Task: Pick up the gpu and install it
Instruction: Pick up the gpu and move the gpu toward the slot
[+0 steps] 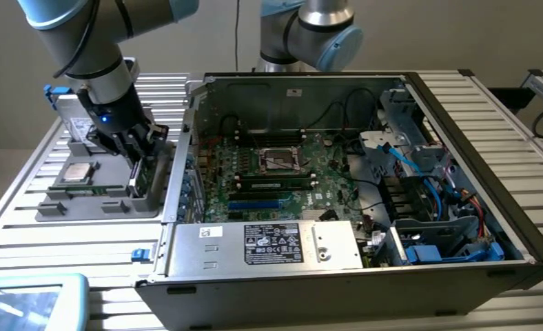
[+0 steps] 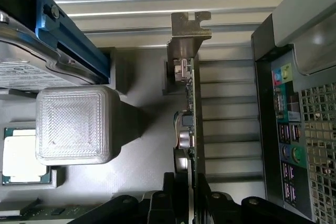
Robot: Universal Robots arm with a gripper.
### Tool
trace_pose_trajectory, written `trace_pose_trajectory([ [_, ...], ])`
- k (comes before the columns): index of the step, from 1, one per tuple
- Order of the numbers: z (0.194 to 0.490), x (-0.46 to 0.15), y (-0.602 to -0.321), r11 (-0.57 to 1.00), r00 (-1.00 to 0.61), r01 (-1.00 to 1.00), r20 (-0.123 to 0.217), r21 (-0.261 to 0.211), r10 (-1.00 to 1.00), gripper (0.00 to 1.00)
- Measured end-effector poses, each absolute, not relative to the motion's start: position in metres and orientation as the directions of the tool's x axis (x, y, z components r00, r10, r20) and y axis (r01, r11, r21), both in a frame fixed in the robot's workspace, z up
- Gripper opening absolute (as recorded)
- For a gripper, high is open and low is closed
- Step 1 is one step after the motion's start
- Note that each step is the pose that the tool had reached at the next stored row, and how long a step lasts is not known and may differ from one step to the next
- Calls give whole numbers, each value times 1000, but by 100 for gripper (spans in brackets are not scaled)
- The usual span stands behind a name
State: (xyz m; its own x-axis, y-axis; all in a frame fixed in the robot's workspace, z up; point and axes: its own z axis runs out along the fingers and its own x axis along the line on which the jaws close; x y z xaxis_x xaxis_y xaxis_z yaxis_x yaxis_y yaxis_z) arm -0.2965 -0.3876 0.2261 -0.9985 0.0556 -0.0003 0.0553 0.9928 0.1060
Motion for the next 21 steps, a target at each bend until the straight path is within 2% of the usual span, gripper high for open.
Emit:
trace_pose_trajectory([
  [3, 230, -297, -387, 993, -998, 55, -1, 107, 56, 27],
  [21, 313, -297, -389, 993, -999, 48, 0, 106, 48, 27],
])
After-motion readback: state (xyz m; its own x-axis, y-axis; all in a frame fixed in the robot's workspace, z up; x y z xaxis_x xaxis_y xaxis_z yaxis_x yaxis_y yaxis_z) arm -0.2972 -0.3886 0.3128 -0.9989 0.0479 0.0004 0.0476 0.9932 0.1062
